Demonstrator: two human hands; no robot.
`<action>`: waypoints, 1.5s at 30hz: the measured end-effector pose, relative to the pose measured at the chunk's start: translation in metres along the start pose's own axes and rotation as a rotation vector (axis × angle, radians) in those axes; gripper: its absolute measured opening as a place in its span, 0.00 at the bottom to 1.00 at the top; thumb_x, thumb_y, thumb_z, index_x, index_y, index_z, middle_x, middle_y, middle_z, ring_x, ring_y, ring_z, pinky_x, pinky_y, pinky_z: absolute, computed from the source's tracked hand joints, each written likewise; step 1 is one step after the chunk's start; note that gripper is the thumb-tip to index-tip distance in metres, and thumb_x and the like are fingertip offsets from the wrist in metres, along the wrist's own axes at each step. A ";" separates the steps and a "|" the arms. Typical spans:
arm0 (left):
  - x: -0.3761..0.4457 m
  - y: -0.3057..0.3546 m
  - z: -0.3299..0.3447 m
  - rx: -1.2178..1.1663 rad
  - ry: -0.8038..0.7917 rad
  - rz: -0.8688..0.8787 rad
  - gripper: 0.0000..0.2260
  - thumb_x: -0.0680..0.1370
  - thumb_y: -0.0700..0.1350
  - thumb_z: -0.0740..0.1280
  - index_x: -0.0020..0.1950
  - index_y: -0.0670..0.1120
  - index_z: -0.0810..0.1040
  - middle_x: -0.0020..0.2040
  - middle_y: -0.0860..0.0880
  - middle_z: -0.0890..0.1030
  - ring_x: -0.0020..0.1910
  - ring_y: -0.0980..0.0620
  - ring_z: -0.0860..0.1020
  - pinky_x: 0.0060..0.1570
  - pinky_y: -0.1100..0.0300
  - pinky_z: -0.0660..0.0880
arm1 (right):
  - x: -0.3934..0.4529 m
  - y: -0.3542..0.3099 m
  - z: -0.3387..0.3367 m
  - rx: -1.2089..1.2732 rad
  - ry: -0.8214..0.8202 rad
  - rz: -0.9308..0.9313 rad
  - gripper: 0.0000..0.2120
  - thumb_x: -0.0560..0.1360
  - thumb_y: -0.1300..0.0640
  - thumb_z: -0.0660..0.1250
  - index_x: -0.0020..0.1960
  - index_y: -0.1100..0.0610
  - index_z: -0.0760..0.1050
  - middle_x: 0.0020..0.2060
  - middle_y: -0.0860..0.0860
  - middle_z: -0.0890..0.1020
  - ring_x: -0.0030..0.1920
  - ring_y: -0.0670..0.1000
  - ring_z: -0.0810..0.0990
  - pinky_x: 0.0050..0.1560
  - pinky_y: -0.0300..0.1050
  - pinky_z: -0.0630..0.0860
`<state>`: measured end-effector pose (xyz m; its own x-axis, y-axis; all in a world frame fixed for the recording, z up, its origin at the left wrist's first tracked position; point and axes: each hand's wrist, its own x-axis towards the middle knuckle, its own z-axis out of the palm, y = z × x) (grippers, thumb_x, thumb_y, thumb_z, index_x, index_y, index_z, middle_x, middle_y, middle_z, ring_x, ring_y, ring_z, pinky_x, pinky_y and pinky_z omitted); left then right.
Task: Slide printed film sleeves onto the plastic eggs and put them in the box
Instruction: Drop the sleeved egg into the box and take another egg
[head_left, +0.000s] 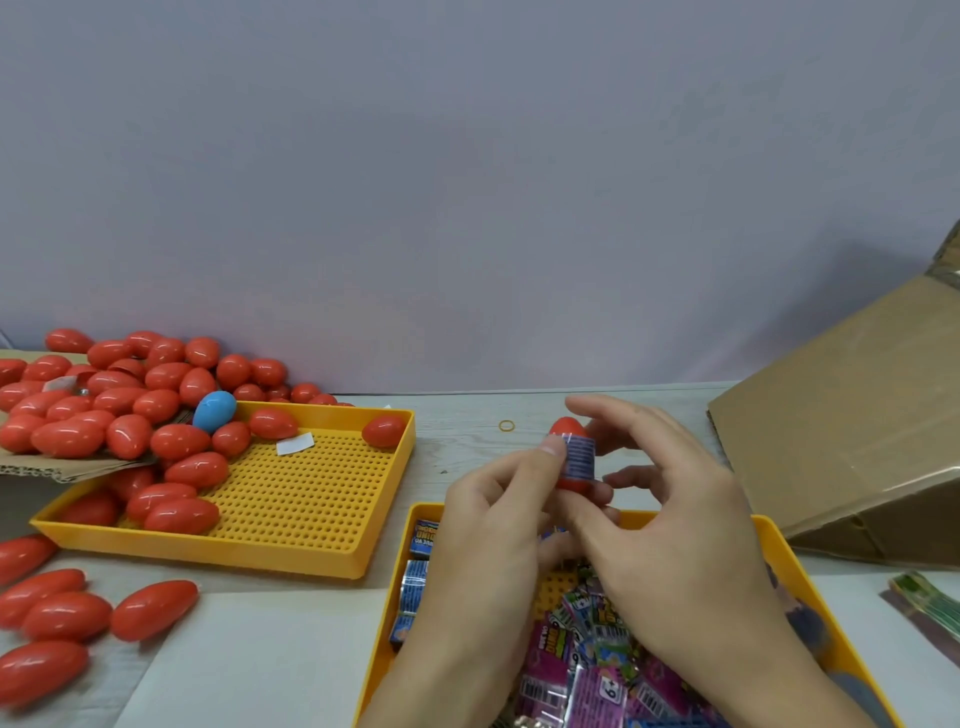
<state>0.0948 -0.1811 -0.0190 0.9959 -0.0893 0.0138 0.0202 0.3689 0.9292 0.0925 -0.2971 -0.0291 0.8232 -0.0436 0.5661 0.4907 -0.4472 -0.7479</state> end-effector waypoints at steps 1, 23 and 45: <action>0.000 0.000 0.001 -0.051 -0.012 -0.025 0.14 0.71 0.52 0.68 0.44 0.43 0.87 0.38 0.40 0.83 0.38 0.45 0.84 0.37 0.58 0.80 | 0.000 -0.001 0.000 0.010 0.001 0.001 0.24 0.67 0.54 0.76 0.59 0.38 0.76 0.52 0.35 0.78 0.54 0.42 0.78 0.46 0.37 0.78; 0.002 -0.004 0.005 -0.192 -0.065 -0.046 0.17 0.71 0.53 0.63 0.37 0.43 0.86 0.33 0.37 0.82 0.34 0.45 0.83 0.32 0.60 0.80 | 0.001 0.001 0.003 0.076 0.008 -0.014 0.25 0.63 0.65 0.80 0.53 0.42 0.80 0.50 0.39 0.81 0.53 0.44 0.81 0.45 0.33 0.78; 0.007 -0.006 -0.004 0.036 0.122 0.061 0.20 0.72 0.56 0.71 0.47 0.38 0.79 0.39 0.42 0.85 0.39 0.46 0.85 0.38 0.57 0.80 | 0.000 -0.007 0.009 -0.294 0.083 -0.077 0.10 0.74 0.54 0.72 0.54 0.47 0.78 0.43 0.39 0.79 0.45 0.37 0.78 0.45 0.26 0.72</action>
<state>0.1020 -0.1800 -0.0263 0.9985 0.0460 0.0283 -0.0421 0.3362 0.9408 0.0917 -0.2857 -0.0266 0.7545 -0.0670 0.6529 0.4374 -0.6903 -0.5763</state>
